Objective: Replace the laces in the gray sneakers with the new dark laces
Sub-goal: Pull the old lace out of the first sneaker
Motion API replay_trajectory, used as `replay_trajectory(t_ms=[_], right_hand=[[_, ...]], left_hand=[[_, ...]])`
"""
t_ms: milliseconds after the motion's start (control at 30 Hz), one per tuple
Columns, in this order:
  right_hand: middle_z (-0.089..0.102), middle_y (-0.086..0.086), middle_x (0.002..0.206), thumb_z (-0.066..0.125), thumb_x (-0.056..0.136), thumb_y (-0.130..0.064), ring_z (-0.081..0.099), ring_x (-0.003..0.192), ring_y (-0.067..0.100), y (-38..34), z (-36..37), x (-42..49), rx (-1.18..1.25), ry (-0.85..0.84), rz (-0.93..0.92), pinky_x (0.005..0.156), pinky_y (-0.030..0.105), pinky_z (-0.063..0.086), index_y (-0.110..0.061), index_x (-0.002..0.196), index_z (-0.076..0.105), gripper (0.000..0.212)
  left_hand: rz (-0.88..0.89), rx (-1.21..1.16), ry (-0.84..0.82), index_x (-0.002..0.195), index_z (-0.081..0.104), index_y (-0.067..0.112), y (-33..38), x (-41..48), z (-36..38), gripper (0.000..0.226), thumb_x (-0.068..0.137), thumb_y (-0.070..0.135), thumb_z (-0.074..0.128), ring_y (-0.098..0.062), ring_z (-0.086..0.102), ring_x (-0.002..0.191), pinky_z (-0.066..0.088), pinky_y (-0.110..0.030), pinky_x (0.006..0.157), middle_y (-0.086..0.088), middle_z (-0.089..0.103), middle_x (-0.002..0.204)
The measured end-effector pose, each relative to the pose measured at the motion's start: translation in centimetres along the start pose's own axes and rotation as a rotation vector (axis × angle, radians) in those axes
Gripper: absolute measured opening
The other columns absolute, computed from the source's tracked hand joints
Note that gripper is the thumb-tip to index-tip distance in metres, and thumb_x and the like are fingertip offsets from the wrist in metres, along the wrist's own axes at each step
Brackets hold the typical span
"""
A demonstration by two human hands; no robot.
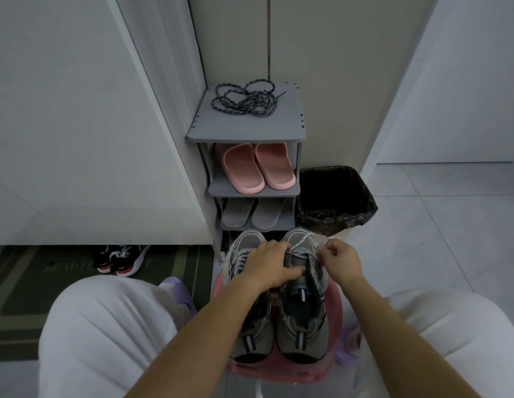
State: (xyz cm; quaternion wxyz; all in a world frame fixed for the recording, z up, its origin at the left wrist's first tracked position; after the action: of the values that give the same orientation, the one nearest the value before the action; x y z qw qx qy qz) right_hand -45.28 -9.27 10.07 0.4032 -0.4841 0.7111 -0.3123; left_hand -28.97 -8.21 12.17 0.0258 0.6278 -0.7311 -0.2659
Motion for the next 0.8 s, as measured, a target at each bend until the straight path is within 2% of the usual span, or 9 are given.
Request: replay_trajectory(t_ms=[67,133,200,300,400,533,600,733,800], right_hand=[[0.061,0.007,0.066,0.045,0.097,-0.01,0.057,0.06,0.015,-0.19,-0.22,0.01,0.122,0.034,0.038,0.052,0.016,0.044,-0.011,0.076,0.047,0.02],[0.061,0.006,0.065,0.041,0.099,-0.012,0.056,0.059,0.015,-0.22,-0.24,0.01,0.176,0.027,0.081,0.054,0.022,0.043,-0.01,0.084,0.046,0.015],[0.06,0.005,0.066,0.049,0.095,-0.011,0.056,0.061,0.016,-0.15,-0.13,0.09,0.145,-0.009,0.071,0.062,0.028,0.047,-0.009,0.08,0.051,0.016],[0.056,0.003,0.07,0.067,0.084,-0.011,0.057,0.072,0.023,-0.11,0.0,0.02,0.016,-0.052,0.02,0.075,0.039,0.051,-0.012,0.06,0.052,0.029],[0.054,-0.003,0.07,0.058,0.09,-0.009,0.055,0.069,0.018,-0.14,0.07,0.01,-0.059,-0.031,0.005,0.071,0.032,0.046,-0.013,0.061,0.045,0.032],[0.06,0.002,0.069,0.041,0.098,-0.011,0.055,0.06,0.012,-0.08,0.14,0.13,0.043,0.009,0.068,0.073,0.031,0.046,-0.01,0.074,0.046,0.025],[0.06,0.0,0.067,0.044,0.098,-0.011,0.056,0.061,0.013,0.08,0.11,0.27,0.032,-0.007,0.071,0.075,0.033,0.048,-0.009,0.077,0.049,0.022],[0.055,0.0,0.069,0.063,0.088,-0.014,0.055,0.068,0.019,-0.26,-0.19,0.25,-0.077,-0.039,0.029,0.071,0.032,0.045,-0.012,0.058,0.046,0.034],[0.058,0.007,0.076,0.058,0.09,-0.014,0.052,0.072,0.022,-0.23,-0.05,0.09,-0.153,-0.03,0.012,0.07,0.031,0.041,-0.011,0.059,0.042,0.036]], left_hand=[[0.0,-0.01,-0.001,0.133,0.044,0.023,-0.05,-0.01,-0.01,0.064,0.08,0.057,0.058,-0.021,0.042,0.122,0.032,-0.037,0.102,-0.001,0.05,0.128],[0.0,-0.013,-0.002,0.132,0.044,0.023,-0.03,-0.03,-0.03,0.064,0.08,0.057,0.058,-0.021,0.043,0.122,0.032,-0.037,0.102,-0.001,0.051,0.127],[-0.002,-0.012,-0.001,0.133,0.044,0.023,-0.01,0.02,-0.03,0.064,0.08,0.057,0.058,-0.021,0.042,0.122,0.031,-0.037,0.102,-0.001,0.051,0.127],[-0.001,-0.008,-0.002,0.133,0.044,0.023,0.08,0.01,-0.04,0.064,0.081,0.057,0.058,-0.021,0.042,0.122,0.031,-0.037,0.102,-0.001,0.05,0.128],[-0.002,-0.007,-0.001,0.133,0.044,0.023,0.1,-0.01,-0.03,0.064,0.08,0.057,0.058,-0.02,0.042,0.122,0.031,-0.037,0.102,-0.001,0.05,0.128],[-0.007,-0.014,0.001,0.133,0.044,0.023,0.01,0.03,0.01,0.064,0.081,0.056,0.059,-0.021,0.042,0.123,0.032,-0.037,0.102,-0.001,0.05,0.128],[-0.008,-0.013,-0.001,0.134,0.043,0.022,0.03,0.02,0.01,0.064,0.081,0.056,0.059,-0.021,0.042,0.123,0.032,-0.037,0.102,-0.001,0.05,0.129],[-0.007,-0.009,-0.002,0.134,0.043,0.023,0.11,0.03,0.03,0.065,0.081,0.057,0.058,-0.02,0.041,0.124,0.031,-0.036,0.102,-0.001,0.05,0.129],[-0.009,-0.006,-0.006,0.134,0.043,0.023,0.15,0.05,0.05,0.065,0.081,0.057,0.058,-0.02,0.041,0.124,0.031,-0.036,0.102,-0.001,0.049,0.129]])
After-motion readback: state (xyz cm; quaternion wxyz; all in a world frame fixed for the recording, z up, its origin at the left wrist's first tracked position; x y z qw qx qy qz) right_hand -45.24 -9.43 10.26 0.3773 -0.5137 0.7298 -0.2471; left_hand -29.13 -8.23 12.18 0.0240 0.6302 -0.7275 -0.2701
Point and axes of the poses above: each hand's wrist, its own x-axis towards the middle knuckle, its own z-axis out of the palm, y = z × x, the point moved 2 cm from there along x, towards the middle knuckle
